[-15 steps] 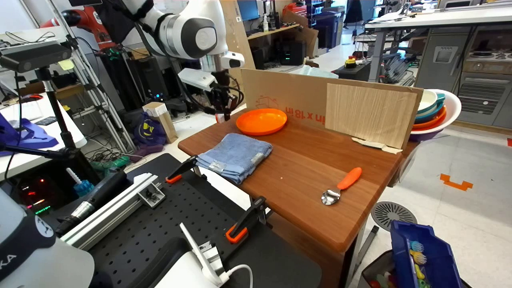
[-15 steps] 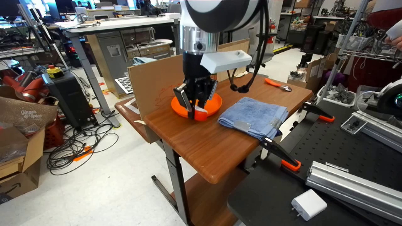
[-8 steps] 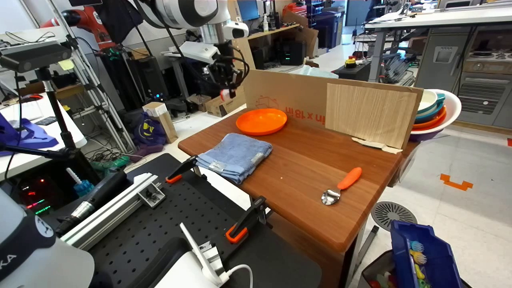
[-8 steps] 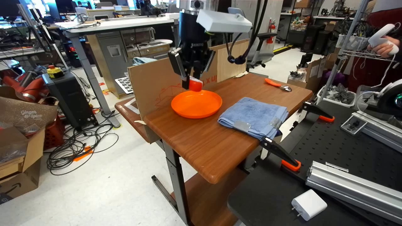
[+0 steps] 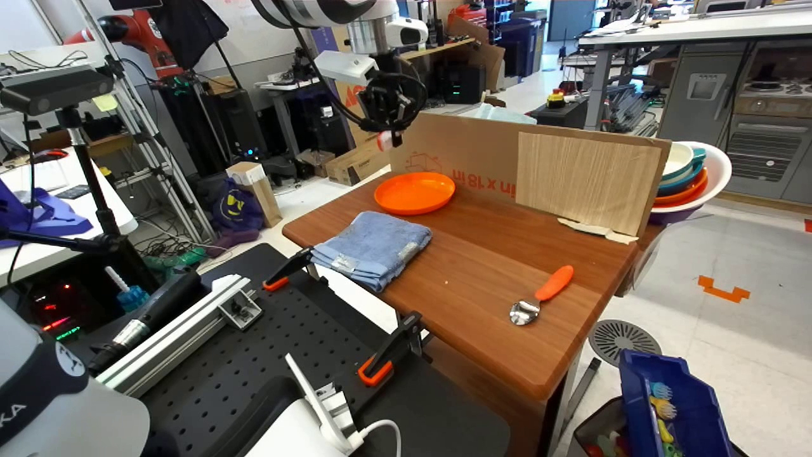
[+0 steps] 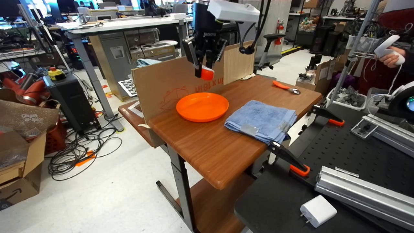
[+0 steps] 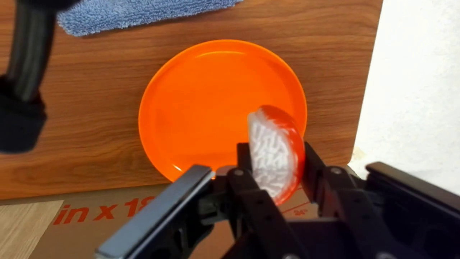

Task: Put the white and orange object onto the orange plate

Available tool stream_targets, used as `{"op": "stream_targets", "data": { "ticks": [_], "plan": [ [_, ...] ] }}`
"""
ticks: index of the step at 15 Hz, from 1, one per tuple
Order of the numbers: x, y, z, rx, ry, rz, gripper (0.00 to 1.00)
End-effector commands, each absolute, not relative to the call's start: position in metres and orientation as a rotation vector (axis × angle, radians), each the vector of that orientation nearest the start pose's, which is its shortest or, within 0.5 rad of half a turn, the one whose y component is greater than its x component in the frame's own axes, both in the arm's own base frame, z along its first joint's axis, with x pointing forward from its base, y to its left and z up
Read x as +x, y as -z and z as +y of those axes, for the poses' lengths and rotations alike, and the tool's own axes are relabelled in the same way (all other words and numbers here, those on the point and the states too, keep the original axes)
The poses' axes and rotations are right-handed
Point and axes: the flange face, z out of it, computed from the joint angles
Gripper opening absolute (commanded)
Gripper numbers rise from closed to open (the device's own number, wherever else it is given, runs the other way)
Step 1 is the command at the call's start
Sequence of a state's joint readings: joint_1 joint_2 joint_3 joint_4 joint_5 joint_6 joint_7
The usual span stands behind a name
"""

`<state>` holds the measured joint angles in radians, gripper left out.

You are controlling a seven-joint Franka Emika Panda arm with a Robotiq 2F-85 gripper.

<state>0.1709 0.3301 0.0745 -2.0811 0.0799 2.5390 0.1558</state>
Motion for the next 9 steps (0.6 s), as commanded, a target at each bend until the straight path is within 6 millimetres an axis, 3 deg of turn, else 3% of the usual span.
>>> {"op": "stream_targets", "data": {
  "ticks": [1,9],
  "plan": [
    [0.594,-0.271,0.141,-3.062,0.13,-0.034,0.11],
    [0.618,-0.223,0.122,-3.091,0.071,0.009,0.11]
  ]
}}
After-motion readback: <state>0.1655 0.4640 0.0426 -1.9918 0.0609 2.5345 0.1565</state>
